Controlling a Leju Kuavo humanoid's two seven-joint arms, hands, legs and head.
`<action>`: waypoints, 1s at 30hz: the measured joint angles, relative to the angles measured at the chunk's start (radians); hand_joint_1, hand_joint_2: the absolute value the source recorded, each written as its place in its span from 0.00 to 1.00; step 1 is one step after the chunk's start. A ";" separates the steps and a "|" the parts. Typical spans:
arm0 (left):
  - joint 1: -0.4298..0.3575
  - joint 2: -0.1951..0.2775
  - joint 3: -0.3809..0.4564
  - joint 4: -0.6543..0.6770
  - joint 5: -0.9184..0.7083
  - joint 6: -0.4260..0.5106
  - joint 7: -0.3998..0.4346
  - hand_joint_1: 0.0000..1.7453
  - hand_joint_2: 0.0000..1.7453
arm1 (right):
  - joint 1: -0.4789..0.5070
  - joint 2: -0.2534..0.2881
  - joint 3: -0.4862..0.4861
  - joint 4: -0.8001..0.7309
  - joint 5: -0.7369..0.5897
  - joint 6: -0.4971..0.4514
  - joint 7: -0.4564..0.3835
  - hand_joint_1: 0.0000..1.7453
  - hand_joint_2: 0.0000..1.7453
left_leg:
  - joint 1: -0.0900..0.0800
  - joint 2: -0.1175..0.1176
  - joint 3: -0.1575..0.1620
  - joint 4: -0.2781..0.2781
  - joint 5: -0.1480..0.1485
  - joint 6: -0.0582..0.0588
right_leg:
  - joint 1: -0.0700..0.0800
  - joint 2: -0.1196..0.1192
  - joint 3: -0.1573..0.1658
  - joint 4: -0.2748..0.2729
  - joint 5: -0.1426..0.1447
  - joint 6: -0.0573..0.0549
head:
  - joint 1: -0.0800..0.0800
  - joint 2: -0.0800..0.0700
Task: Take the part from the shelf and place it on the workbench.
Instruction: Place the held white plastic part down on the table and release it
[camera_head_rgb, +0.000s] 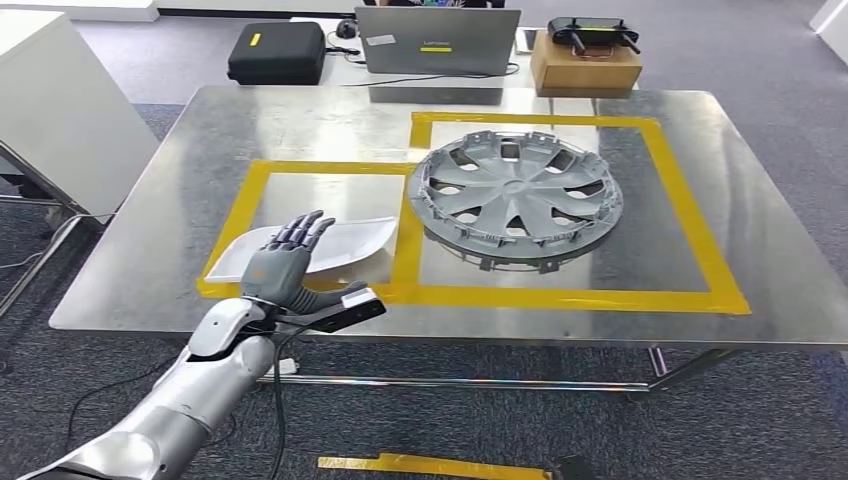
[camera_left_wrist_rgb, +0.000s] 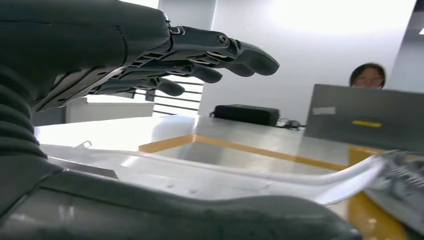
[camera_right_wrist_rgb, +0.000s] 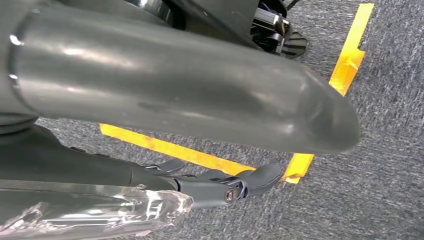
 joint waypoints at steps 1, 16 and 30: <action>0.026 -0.004 -0.004 -0.044 0.021 -0.007 -0.015 0.00 0.00 | 0.003 0.000 -0.001 0.000 -0.005 -0.002 -0.004 0.00 0.00 | 0.003 0.001 0.008 -0.011 0.003 0.005 | 0.000 -0.001 0.002 -0.001 -0.001 0.004 | 0.000 0.000; 0.483 0.045 -0.088 -0.676 0.250 0.016 -0.162 0.00 0.00 | 0.034 0.011 -0.052 0.004 -0.069 -0.028 -0.001 0.00 0.00 | 0.033 0.009 0.027 -0.005 -0.002 -0.056 | -0.041 -0.002 -0.036 0.041 0.015 0.031 | 0.006 0.000; 0.706 0.051 0.261 -0.828 0.562 -0.012 -0.418 0.00 0.00 | 0.036 0.018 -0.085 0.004 -0.066 -0.040 -0.002 0.00 0.00 | -0.009 0.015 0.137 -0.020 -0.105 0.003 | 0.001 -0.012 -0.114 0.044 0.091 -0.009 | -0.008 0.000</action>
